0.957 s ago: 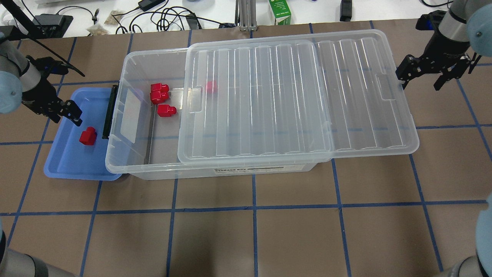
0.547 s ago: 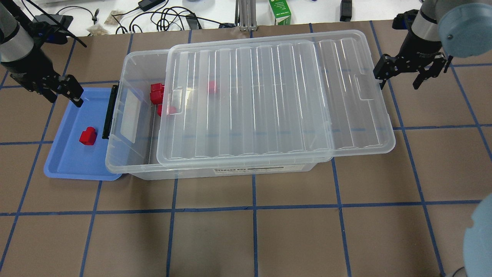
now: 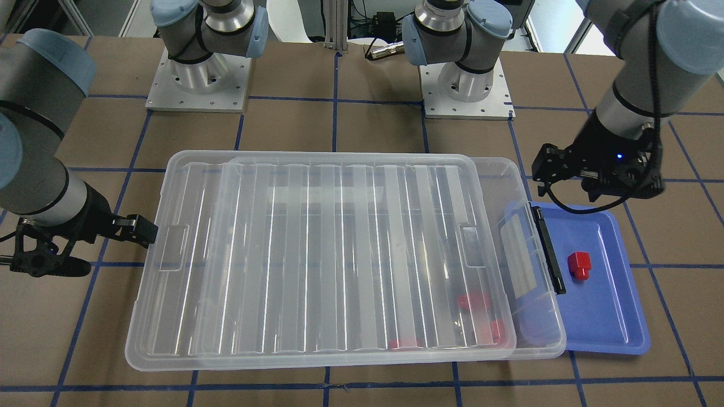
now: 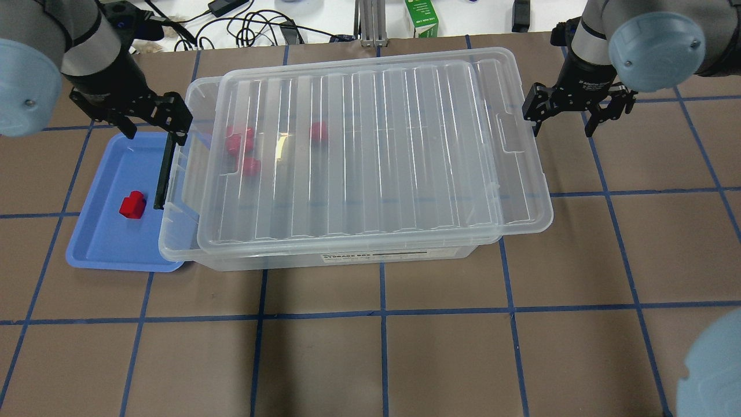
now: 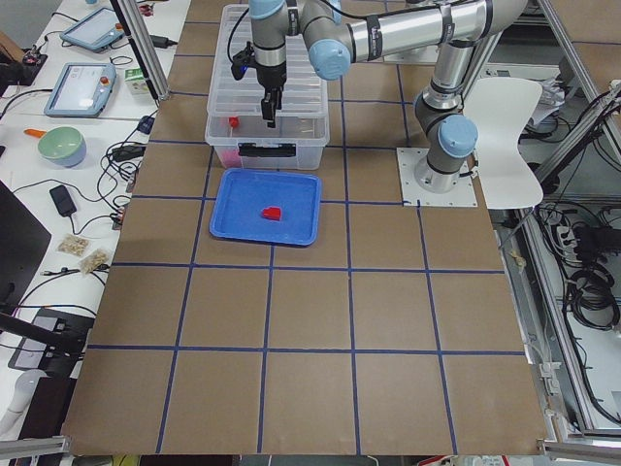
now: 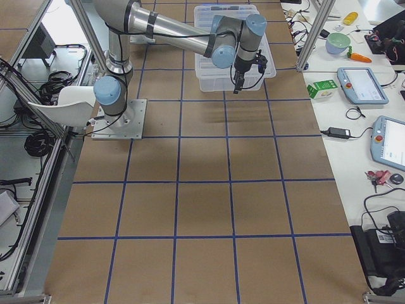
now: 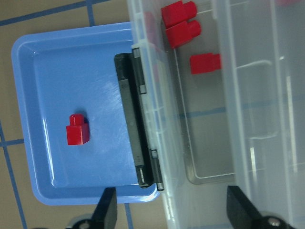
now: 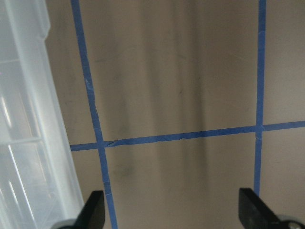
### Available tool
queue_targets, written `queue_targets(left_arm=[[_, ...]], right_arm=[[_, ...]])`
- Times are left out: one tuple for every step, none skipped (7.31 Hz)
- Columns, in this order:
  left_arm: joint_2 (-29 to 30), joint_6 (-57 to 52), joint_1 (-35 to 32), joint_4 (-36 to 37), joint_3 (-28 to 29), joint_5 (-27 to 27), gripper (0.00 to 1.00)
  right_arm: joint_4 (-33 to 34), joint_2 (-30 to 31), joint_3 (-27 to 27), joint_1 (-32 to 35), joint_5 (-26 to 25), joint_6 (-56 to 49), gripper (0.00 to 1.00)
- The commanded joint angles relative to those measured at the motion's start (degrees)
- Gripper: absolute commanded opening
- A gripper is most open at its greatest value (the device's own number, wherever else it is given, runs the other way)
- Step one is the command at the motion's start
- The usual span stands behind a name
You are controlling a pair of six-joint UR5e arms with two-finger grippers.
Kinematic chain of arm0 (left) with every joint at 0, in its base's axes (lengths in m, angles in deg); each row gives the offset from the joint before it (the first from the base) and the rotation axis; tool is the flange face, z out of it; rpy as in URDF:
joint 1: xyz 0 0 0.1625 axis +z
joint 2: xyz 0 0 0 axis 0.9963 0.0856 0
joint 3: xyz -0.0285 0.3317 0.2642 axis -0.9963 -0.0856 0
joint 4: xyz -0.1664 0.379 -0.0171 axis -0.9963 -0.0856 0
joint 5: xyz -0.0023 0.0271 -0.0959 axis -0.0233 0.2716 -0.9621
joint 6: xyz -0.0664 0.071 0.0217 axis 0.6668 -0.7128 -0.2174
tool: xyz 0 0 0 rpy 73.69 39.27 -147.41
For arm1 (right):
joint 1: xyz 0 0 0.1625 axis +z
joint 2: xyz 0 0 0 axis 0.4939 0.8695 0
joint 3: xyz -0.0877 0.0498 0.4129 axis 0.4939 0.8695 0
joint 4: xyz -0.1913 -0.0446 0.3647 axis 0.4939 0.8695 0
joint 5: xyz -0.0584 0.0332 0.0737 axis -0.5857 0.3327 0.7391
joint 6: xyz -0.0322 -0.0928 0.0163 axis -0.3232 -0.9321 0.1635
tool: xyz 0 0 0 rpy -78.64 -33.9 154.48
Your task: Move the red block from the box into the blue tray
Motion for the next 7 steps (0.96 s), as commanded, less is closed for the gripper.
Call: queue_targets(left_arm=[[-0.9, 7.7, -6.2, 0.1, -0.1, -0.7, 0.96], [-1.5, 8.9, -7.1, 0.1, 0.0, -0.8, 1.0], [-1.8, 9.4, -6.9, -0.5, 0.8, -3.2, 1.0], [-1.7, 9.4, -6.0, -0.8, 1.2, -3.5, 1.0], [-1.7, 9.3, -4.9, -2.2, 2.3, -3.2, 1.0], [-1.8, 9.3, -4.3, -5.5, 3.6, -3.0, 1.0], [-1.7, 9.2, -4.3, -5.2, 3.6, -3.0, 1.0]], right_arm=[[0.0, 0.0, 0.0, 2.1, 0.0, 2.9, 1.0], [0.1, 0.0, 0.1, 2.6, 0.0, 3.2, 1.0], [0.1, 0.2, 1.0, 2.6, -0.3, 2.8, 1.0], [-0.2, 1.7, 2.2, 2.5, -0.5, 2.6, 1.0], [-1.9, 4.3, 3.1, 2.2, -0.4, 2.5, 1.0], [-7.4, 9.4, 2.5, 2.3, -0.1, 3.1, 1.0], [-11.7, 14.0, 2.0, 2.6, 1.4, 3.1, 1.0]])
